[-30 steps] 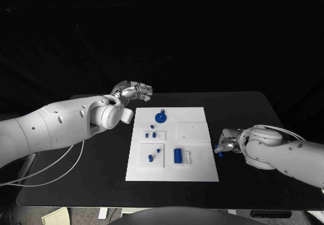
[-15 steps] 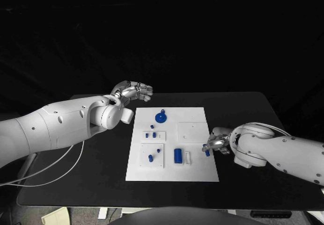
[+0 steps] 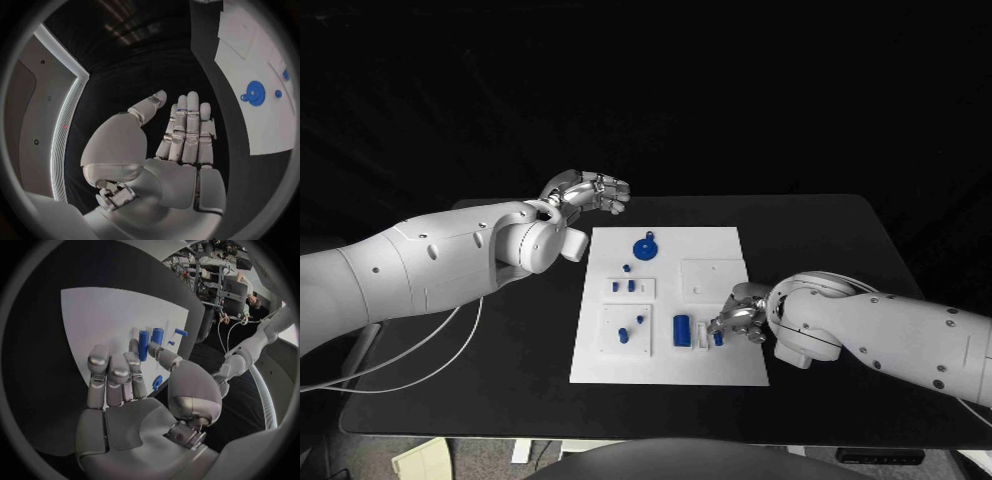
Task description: Assemble the parts on the task board
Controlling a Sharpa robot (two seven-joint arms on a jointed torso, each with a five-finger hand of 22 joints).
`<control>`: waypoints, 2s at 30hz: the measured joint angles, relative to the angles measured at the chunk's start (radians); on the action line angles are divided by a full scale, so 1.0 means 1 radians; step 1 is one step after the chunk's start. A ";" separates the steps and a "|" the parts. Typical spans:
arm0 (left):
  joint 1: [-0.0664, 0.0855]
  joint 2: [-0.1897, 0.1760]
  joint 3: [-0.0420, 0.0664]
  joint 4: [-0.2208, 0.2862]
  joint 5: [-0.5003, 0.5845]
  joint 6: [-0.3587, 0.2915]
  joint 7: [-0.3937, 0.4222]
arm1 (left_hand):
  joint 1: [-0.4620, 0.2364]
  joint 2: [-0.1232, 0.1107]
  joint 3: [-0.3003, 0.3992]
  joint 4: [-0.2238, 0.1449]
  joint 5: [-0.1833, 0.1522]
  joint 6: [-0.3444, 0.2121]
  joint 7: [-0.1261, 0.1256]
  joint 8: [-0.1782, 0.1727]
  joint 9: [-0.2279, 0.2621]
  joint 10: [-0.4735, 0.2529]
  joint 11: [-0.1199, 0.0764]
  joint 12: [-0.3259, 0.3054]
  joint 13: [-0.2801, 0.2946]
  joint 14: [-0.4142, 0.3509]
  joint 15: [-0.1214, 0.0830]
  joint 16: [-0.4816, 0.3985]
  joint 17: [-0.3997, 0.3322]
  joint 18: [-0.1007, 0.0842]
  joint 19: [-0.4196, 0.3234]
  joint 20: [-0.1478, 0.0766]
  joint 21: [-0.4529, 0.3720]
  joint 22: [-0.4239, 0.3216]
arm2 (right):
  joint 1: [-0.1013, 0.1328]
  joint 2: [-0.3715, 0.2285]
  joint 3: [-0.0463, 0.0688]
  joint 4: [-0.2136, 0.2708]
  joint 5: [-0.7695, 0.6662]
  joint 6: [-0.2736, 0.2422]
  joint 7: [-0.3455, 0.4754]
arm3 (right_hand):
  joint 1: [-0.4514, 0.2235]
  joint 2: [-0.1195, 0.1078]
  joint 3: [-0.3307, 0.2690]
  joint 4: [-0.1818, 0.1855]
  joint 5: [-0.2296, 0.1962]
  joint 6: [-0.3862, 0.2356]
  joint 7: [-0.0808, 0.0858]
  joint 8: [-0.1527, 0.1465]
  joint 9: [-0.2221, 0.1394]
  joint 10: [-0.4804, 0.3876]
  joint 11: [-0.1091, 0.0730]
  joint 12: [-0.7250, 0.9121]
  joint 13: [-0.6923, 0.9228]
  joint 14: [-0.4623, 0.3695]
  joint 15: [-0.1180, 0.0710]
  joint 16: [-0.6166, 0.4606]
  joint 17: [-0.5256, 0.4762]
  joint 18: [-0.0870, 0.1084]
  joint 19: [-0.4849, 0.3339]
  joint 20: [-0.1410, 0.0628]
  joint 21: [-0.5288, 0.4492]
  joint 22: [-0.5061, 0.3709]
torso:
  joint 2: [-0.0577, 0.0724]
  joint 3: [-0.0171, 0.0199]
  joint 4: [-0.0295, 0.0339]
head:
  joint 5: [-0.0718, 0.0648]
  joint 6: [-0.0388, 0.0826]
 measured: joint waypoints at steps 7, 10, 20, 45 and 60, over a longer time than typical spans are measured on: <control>0.000 0.000 0.000 0.000 0.000 0.000 0.000 | 0.000 0.000 0.000 0.000 0.000 0.000 0.000 0.000 0.000 0.000 0.000 0.000 0.000 0.000 0.000 -0.004 0.001 0.000 0.000 0.000 0.000 0.001 | -0.015 0.020 -0.005 -0.021 0.011 0.000 0.000 | -0.004 0.004 0.000 0.000 0.000 0.001 -0.001 0.000 -0.001 0.000 0.000 0.000 0.000 -0.002 -0.002 0.000 0.000 0.000 0.000 0.000 0.000 0.000 | 0.000 0.0000 -0.0006 | 0.000 -0.002; 0.000 0.000 0.000 0.000 0.000 0.001 0.000 | 0.000 0.000 0.000 0.000 0.000 0.000 0.000 0.000 0.000 0.000 0.000 0.000 0.000 0.000 0.000 -0.004 0.001 0.000 0.000 0.000 0.000 0.001 | -0.019 0.026 -0.005 -0.026 0.004 -0.001 0.002 | -0.004 0.004 0.000 0.000 0.000 0.001 -0.001 0.000 -0.001 0.000 0.000 0.000 0.000 -0.002 -0.002 0.000 0.000 0.000 0.000 0.000 0.000 0.000 | 0.000 -0.0001 -0.0006 | 0.001 -0.002; 0.000 0.001 0.000 -0.001 0.000 0.001 -0.001 | 0.000 0.000 0.000 0.000 0.000 0.000 0.000 0.000 0.000 0.000 0.000 0.000 0.000 0.000 0.000 -0.004 0.002 0.000 0.000 0.000 0.000 0.001 | -0.025 0.040 -0.005 -0.041 -0.029 -0.008 0.007 | -0.004 0.004 -0.003 -0.003 0.000 0.001 -0.002 0.000 -0.002 0.000 0.000 0.000 0.000 -0.002 -0.002 0.000 0.000 0.000 0.000 0.000 0.000 0.000 | 0.000 0.0000 0.0000 | 0.002 -0.002; 0.000 0.002 0.000 -0.001 0.000 0.002 -0.001 | 0.000 0.000 -0.002 0.002 0.000 0.000 0.000 0.000 -0.001 0.000 0.000 0.000 0.000 0.000 0.000 -0.004 0.004 0.000 0.000 0.000 0.000 0.002 | -0.035 0.071 -0.007 -0.071 -0.044 -0.009 0.013 | -0.011 0.003 -0.005 -0.006 0.000 0.003 -0.004 0.000 -0.004 -0.001 0.000 -0.006 0.000 -0.002 -0.001 0.000 0.000 0.000 0.000 0.000 0.000 0.000 | 0.000 -0.0012 0.0000 | 0.013 -0.006; 0.000 0.001 0.000 -0.001 0.000 0.003 -0.002 | 0.000 0.000 -0.002 0.002 0.000 0.000 0.000 0.000 -0.001 0.000 0.000 0.000 0.000 0.000 0.000 -0.008 0.006 0.000 0.000 0.000 0.000 0.002 | -0.039 0.079 -0.007 -0.081 -0.048 -0.010 0.013 | -0.021 -0.006 -0.014 -0.003 0.000 0.003 -0.004 -0.005 -0.006 -0.001 0.001 -0.006 0.000 -0.001 -0.001 0.000 -0.001 0.000 0.000 0.000 0.000 -0.001 | 0.000 -0.0008 -0.0002 | 0.016 -0.005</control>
